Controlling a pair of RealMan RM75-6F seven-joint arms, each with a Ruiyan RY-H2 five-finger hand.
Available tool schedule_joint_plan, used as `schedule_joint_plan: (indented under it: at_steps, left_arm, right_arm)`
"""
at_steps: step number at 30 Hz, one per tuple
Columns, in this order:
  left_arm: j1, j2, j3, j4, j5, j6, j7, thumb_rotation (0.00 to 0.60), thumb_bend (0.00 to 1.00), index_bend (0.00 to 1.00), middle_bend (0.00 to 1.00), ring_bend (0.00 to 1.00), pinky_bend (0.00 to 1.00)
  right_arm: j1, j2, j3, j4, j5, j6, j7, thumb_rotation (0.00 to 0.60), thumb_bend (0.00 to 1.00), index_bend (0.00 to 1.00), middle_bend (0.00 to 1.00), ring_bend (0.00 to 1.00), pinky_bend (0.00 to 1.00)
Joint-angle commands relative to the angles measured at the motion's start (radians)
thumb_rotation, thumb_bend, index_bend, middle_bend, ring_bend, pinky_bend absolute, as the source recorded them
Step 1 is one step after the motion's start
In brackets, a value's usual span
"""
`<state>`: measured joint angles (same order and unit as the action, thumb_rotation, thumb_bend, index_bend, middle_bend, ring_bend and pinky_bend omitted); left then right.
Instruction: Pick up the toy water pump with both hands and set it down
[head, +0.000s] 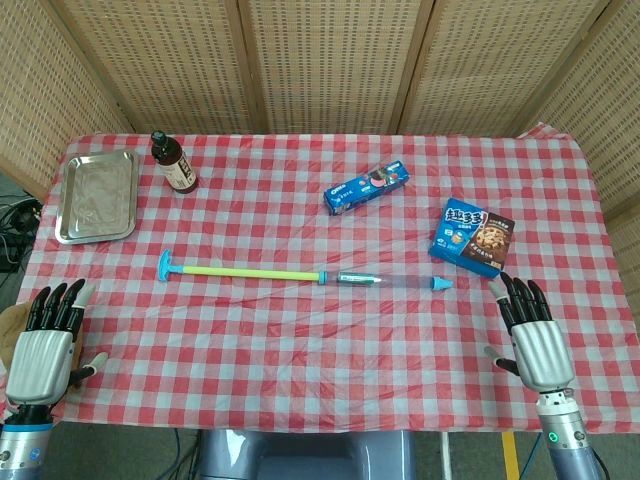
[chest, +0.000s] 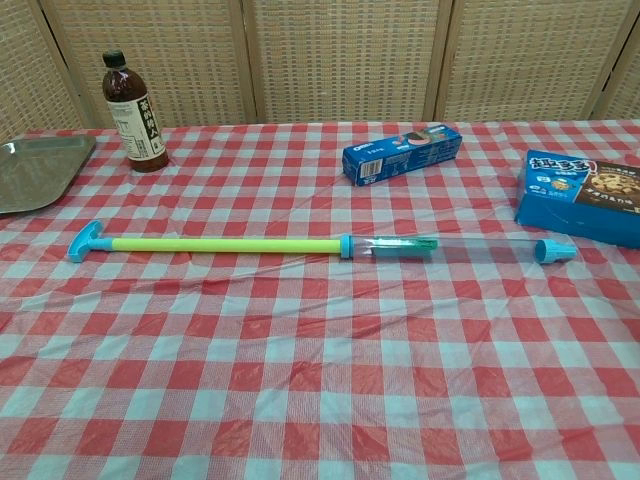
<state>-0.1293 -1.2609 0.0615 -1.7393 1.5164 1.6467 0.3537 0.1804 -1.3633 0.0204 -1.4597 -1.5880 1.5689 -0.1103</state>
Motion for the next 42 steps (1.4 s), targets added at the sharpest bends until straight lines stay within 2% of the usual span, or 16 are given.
schedule_joint_plan:
  at_steps: [1,17,23,26,27,29,31,34,37,39,42]
  left_arm:
    - [0.004,0.001,-0.004,-0.001,0.003,-0.003,0.001,0.600,0.08,0.00,0.00,0.00,0.00]
    - [0.016,0.005,-0.023,-0.012,0.017,-0.027,-0.005,0.600,0.08,0.00,0.00,0.00,0.00]
    - [0.000,0.010,-0.053,-0.035,-0.012,-0.066,-0.004,0.600,0.07,0.00,0.00,0.00,0.00]
    - [-0.023,0.019,-0.086,-0.070,-0.021,-0.086,0.022,0.600,0.08,0.00,0.00,0.00,0.00]
    - [-0.029,0.022,-0.096,-0.080,-0.029,-0.092,0.029,0.600,0.09,0.00,0.00,0.00,0.02]
    - [-0.046,0.028,-0.124,-0.103,-0.051,-0.105,0.048,0.600,0.09,0.00,0.02,0.05,0.12]
    - [-0.082,0.041,-0.170,-0.135,-0.102,-0.144,0.101,0.600,0.10,0.03,0.19,0.24,0.32]
    - [-0.136,0.050,-0.230,-0.163,-0.166,-0.196,0.169,0.600,0.13,0.11,0.49,0.49,0.51]
    - [-0.200,0.046,-0.288,-0.168,-0.253,-0.267,0.221,0.600,0.17,0.19,0.69,0.65,0.64]
    - [-0.240,0.039,-0.320,-0.166,-0.317,-0.313,0.245,0.600,0.20,0.24,0.79,0.73,0.71]
    - [-0.308,0.026,-0.367,-0.149,-0.448,-0.387,0.295,0.600,0.21,0.31,0.88,0.81,0.76]
  right_arm:
    - [-0.001,-0.001,0.001,-0.001,-0.002,-0.002,-0.004,0.600,0.17,0.00,0.00,0.00,0.00]
    - [-0.006,0.005,0.018,-0.016,0.007,-0.019,-0.005,0.600,0.17,0.00,0.00,0.00,0.00]
    - [-0.004,0.009,0.029,-0.013,0.026,-0.037,0.008,0.600,0.17,0.00,0.00,0.00,0.00]
    - [-0.004,0.012,0.031,-0.015,0.025,-0.040,0.013,0.600,0.17,0.00,0.00,0.00,0.00]
    - [-0.004,0.012,0.032,-0.015,0.025,-0.041,0.013,0.600,0.17,0.00,0.00,0.00,0.00]
    - [-0.004,0.012,0.033,-0.016,0.026,-0.044,0.013,0.600,0.17,0.00,0.00,0.00,0.00]
    - [-0.004,0.014,0.034,-0.018,0.033,-0.052,0.010,0.600,0.17,0.00,0.00,0.00,0.00]
    - [-0.004,0.016,0.038,-0.021,0.043,-0.062,0.006,0.600,0.17,0.00,0.00,0.00,0.00]
    - [-0.001,0.014,0.042,-0.017,0.054,-0.075,0.005,0.600,0.17,0.00,0.00,0.00,0.00]
    - [0.002,0.010,0.044,-0.011,0.060,-0.085,0.002,0.600,0.17,0.00,0.00,0.00,0.00]
    - [0.007,0.002,0.047,0.002,0.071,-0.103,-0.003,0.600,0.17,0.00,0.00,0.00,0.00]
